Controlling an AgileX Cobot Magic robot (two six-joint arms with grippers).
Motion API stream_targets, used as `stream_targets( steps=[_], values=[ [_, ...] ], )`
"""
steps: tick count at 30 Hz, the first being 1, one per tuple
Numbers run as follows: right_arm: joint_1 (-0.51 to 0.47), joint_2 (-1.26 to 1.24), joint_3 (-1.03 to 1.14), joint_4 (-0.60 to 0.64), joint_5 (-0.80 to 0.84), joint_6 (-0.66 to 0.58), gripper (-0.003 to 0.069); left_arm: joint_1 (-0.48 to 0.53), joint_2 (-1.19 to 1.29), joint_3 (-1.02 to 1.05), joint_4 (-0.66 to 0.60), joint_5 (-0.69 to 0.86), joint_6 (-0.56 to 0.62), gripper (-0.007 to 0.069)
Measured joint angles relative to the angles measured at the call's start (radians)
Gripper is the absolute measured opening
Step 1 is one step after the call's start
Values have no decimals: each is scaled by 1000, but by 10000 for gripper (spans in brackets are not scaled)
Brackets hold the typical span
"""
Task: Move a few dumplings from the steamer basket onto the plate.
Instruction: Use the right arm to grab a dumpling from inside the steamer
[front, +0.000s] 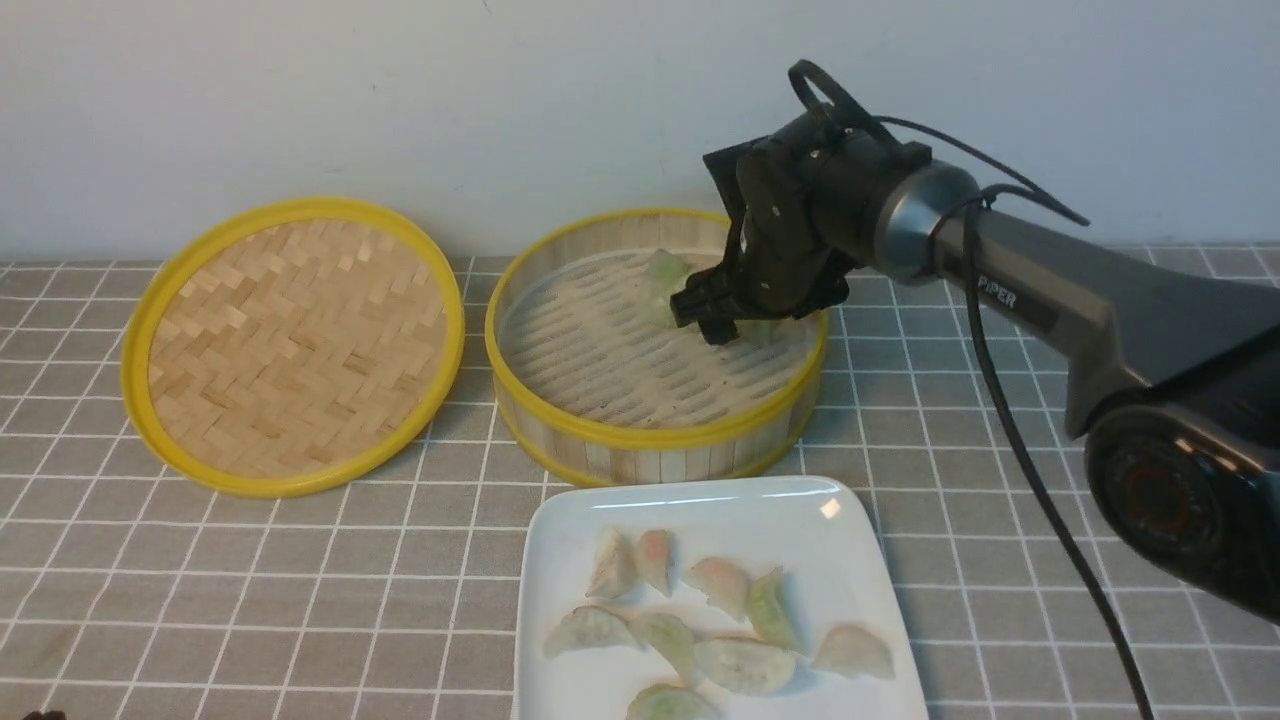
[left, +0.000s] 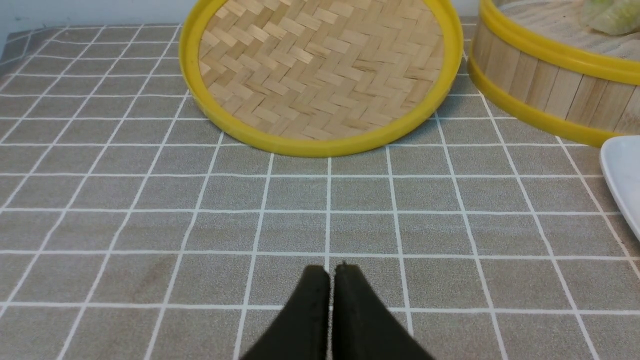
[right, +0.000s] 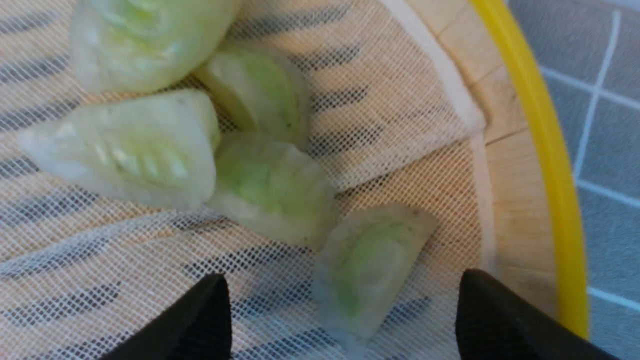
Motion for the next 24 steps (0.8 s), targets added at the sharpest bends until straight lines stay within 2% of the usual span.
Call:
stream_targets(
  steps=[6, 11, 14, 16, 17, 23, 24],
  values=[
    [0, 17, 0, 30, -26, -10, 542, 0, 0, 0, 0, 0, 0, -5],
    [0, 22, 0, 54, -47, -25, 470, 0, 0, 0, 0, 0, 0, -5],
    [0, 24, 0, 68, -52, -42, 302, 0, 0, 0, 0, 0, 0, -5],
    [-1, 25, 0, 72, -50, -50, 158, 0, 0, 0, 0, 0, 0, -5],
    [-1, 25, -1, 72, -48, -52, 123, 0, 0, 0, 0, 0, 0, -5],
    [-1, 24, -19, 80, 2, -58, 139, 0, 0, 0, 0, 0, 0, -5],
    [-1, 21, -37, 98, 63, -68, 139, 0, 0, 0, 0, 0, 0, -5]
  ],
)
